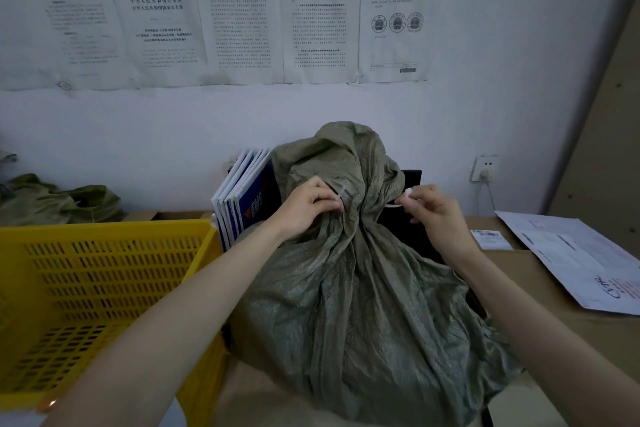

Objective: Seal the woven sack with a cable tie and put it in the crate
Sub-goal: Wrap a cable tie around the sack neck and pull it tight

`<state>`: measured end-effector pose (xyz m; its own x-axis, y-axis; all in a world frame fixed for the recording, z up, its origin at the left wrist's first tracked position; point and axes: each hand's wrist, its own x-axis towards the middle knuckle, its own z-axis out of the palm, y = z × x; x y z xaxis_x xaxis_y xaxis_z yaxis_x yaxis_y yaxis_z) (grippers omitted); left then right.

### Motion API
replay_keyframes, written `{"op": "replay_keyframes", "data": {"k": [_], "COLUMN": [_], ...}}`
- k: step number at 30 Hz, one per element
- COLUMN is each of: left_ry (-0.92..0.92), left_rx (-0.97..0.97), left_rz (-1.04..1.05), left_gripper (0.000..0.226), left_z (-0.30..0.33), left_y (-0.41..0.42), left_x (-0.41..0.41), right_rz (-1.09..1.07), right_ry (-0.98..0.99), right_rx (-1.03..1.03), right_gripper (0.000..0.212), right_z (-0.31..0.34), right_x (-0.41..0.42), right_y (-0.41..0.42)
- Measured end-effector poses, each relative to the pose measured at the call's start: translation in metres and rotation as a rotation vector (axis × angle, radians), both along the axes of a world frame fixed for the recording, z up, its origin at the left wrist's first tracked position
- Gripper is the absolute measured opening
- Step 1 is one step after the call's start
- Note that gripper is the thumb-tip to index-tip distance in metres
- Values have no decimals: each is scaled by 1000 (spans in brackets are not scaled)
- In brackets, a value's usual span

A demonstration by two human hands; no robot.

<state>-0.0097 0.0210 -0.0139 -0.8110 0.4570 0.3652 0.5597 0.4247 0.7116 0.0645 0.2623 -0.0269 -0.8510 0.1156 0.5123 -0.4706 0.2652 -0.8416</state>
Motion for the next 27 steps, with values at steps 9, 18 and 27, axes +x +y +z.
{"op": "replay_keyframes", "data": {"k": [9,18,27], "left_ry": [-142,-154,-155], "left_rx": [186,130,140], "left_rz": [-87,-123,-143], "left_gripper": [11,7,8], "left_z": [9,10,9], "left_y": [5,12,16], "left_x": [8,11,12], "right_rz": [104,318,348], "right_ry": [-7,-144,-189], "right_rx": [25,-322,-384], "right_gripper": [16,16,23], "right_z": [-7,-17,-20], "right_x": [-5,-12,-14], "right_y": [-7,-6,-9]}}
